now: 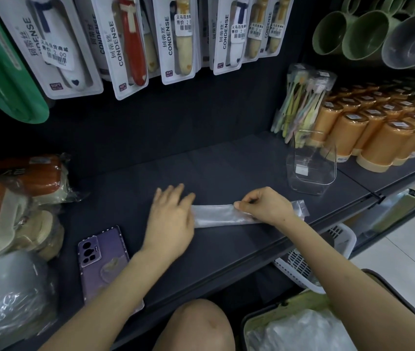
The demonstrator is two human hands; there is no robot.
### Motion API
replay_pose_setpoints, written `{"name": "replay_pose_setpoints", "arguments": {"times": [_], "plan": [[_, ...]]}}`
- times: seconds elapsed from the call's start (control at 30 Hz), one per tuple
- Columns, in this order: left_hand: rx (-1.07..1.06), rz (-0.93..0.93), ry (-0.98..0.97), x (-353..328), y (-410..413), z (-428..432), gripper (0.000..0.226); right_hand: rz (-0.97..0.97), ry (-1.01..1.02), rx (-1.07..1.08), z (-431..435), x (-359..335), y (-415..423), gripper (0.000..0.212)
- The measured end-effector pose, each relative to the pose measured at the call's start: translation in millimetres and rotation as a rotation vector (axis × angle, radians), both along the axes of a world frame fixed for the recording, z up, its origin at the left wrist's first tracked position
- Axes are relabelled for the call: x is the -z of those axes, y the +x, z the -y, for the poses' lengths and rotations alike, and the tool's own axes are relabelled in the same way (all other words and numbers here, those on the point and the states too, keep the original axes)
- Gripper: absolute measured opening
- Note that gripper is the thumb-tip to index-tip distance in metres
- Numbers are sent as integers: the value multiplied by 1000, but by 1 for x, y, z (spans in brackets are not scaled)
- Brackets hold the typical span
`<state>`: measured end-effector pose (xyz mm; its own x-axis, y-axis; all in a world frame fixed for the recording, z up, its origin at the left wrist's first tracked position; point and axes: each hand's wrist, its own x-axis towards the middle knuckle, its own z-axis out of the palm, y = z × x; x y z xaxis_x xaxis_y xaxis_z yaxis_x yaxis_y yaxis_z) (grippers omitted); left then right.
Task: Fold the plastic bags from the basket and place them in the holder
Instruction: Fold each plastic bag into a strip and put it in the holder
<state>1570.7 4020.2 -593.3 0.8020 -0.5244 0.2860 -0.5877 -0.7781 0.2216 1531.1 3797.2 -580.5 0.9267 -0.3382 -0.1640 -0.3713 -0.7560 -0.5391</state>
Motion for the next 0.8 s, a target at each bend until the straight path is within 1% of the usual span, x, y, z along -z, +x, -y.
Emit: {"name": "replay_pose_setpoints", "arguments": {"times": [0.07, 0.13, 0.2, 0.3, 0.43, 0.47, 0.5, 0.53, 0.57, 0.6, 0.63, 0.67, 0.7, 0.73, 0.77, 0.8], "plan": [[4, -201, 103, 3, -6, 10, 48, -15, -4, 8, -1, -2, 0, 24], [-51, -293, 187, 11, -7, 15, 51, -17, -1, 15, -2, -3, 0, 23], [-93, -318, 214, 17, -7, 16, 53, -19, 0, 17, -2, -4, 0, 23], [-113, -289, 250, 23, -7, 16, 55, -25, -1, 24, -1, -1, 1, 23], [-138, -295, 278, 22, -8, 19, 60, -9, 14, 50, -2, -1, 0, 32], [-144, -307, 285, 22, -8, 20, 61, 30, 33, 75, -3, -1, -2, 30], [-148, -315, 292, 21, -9, 20, 62, 113, -13, 112, -5, -1, -5, 26], [-150, -316, 300, 21, -9, 20, 62, 253, -163, 146, -7, -1, -8, 22], [-150, -316, 306, 21, -10, 20, 63, 429, -361, 151, -9, 2, -11, 22], [-151, -318, 310, 20, -10, 20, 64, 576, -505, 111, -16, 5, -14, 26], [-151, -323, 311, 20, -9, 20, 65, 656, -574, 28, -24, 8, -16, 31], [-153, -330, 313, 19, -9, 20, 67, 662, -616, -75, -33, 14, -17, 36], [-153, -335, 316, 18, -9, 20, 68, 607, -636, -195, -41, 22, -16, 41], [-154, -338, 320, 18, -10, 21, 68, 466, -601, -303, -49, 26, -18, 48], [-156, -336, 324, 17, -10, 21, 69, 307, -552, -371, -55, 28, -19, 59], [-158, -333, 327, 17, -10, 21, 69, 187, -509, -403, -54, 30, -22, 74]]}}
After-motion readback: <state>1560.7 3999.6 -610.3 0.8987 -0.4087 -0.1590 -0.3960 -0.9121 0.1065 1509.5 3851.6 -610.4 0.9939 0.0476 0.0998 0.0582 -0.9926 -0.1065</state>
